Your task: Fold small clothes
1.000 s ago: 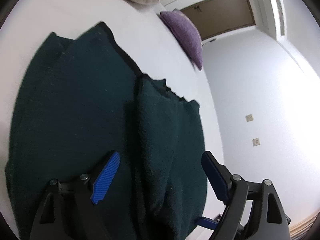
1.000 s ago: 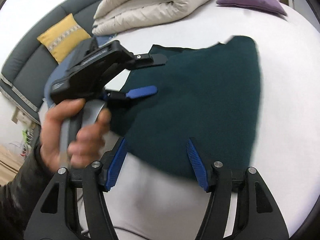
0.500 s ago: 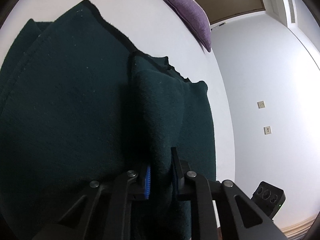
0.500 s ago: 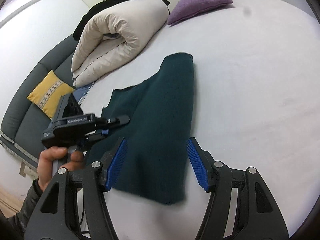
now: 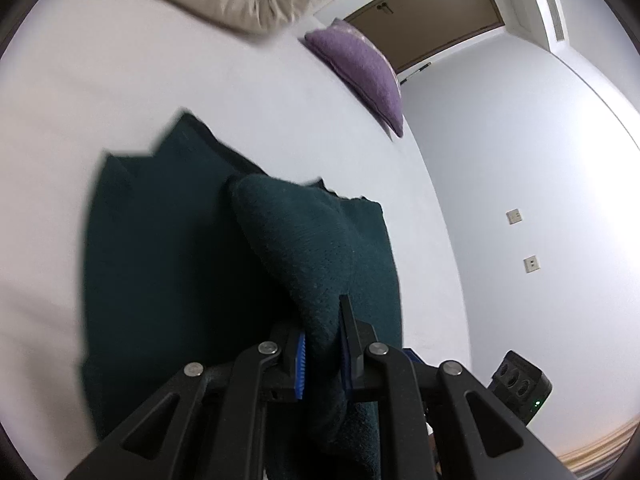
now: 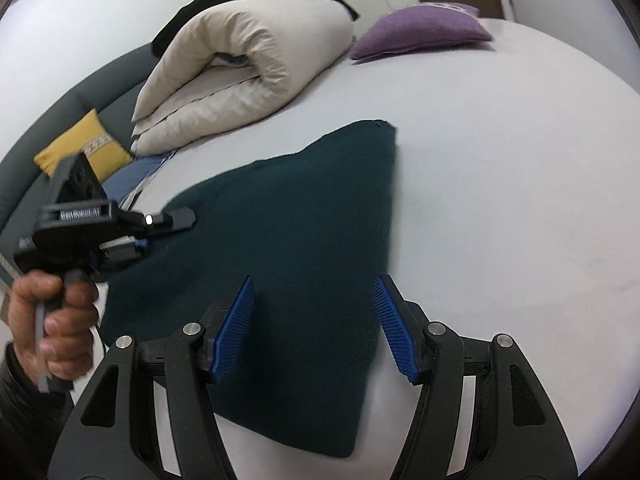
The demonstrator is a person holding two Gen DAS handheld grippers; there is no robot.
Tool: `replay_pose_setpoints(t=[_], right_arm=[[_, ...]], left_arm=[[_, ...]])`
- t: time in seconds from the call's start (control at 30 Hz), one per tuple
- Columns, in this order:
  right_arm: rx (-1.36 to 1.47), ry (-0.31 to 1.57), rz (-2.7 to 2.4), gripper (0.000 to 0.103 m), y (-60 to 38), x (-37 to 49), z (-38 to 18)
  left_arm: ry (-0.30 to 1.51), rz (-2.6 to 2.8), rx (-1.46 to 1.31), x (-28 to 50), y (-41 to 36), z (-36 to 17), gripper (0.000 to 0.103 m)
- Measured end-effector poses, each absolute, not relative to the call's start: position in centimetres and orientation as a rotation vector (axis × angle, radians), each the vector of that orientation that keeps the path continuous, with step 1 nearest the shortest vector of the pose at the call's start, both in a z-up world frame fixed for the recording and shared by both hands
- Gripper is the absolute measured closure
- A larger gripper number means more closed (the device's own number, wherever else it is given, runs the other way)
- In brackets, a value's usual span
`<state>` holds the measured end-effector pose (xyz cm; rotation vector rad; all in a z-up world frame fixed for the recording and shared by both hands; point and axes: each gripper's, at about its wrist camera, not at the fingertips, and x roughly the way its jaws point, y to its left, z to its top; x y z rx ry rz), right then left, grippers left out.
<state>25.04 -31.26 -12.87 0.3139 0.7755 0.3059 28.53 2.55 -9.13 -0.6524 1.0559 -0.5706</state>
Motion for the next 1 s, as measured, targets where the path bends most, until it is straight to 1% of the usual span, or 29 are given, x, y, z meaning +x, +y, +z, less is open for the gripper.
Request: replay_pose_setpoints(t=[0.13, 0.23, 0.4, 0.47, 0.53, 0.6, 0.7, 0.77, 0.83, 0.9, 1.0], right_arm=[[0.264, 0.782, 0.34, 0.043, -28.5, 25.9, -13.1], [0.242, 0.808, 0.356, 0.042, -26.3, 26.8, -13.7], [0.14, 0.832, 0.337, 0.041, -22.9, 27.0, -14.7], [0.093, 0.824, 0.329, 0.037, -22.1, 26.9, -15.0], [0.057, 0.825, 0.329, 0.037, -21.6, 26.9, -15.1], [0.069, 0.835, 0.335, 0.037, -21.9, 27.0, -15.0], [0.137, 0.853, 0.334, 0.038, -23.4, 27.0, -14.4], [0.223, 0.84, 0.344, 0.038, -24.8, 26.5, -13.6], [0.3, 0.81, 0.357, 0.039, -26.1, 26.5, -12.8], [0.379, 0.791, 0.387, 0.039, -27.0, 26.7, -12.0], [0.485, 0.799, 0.464, 0.039, -27.6, 27.4, -11.7]], left_arm=[[1.028, -0.513, -0.669, 28.7, 6.6, -8.9, 0.089], [1.026, -0.475, -0.692, 28.8, 9.1, -9.8, 0.089], [1.086, -0.405, -0.707, 29.2, 10.6, -14.7, 0.088], [1.081, -0.398, -0.766, 29.1, 11.0, -16.2, 0.083], [1.059, -0.393, -0.785, 28.3, 11.6, -16.1, 0.081], [1.037, -0.34, -0.73, 27.5, 11.9, -14.9, 0.077], [0.927, -0.256, -0.587, 25.5, 12.2, -11.4, 0.076], [0.842, -0.235, -0.448, 23.4, 11.0, -8.9, 0.076], [0.765, -0.268, -0.312, 21.5, 8.7, -7.5, 0.076], [0.736, -0.283, -0.203, 20.3, 6.9, -7.6, 0.076], [0.797, -0.282, -0.175, 20.7, 5.7, -9.9, 0.075]])
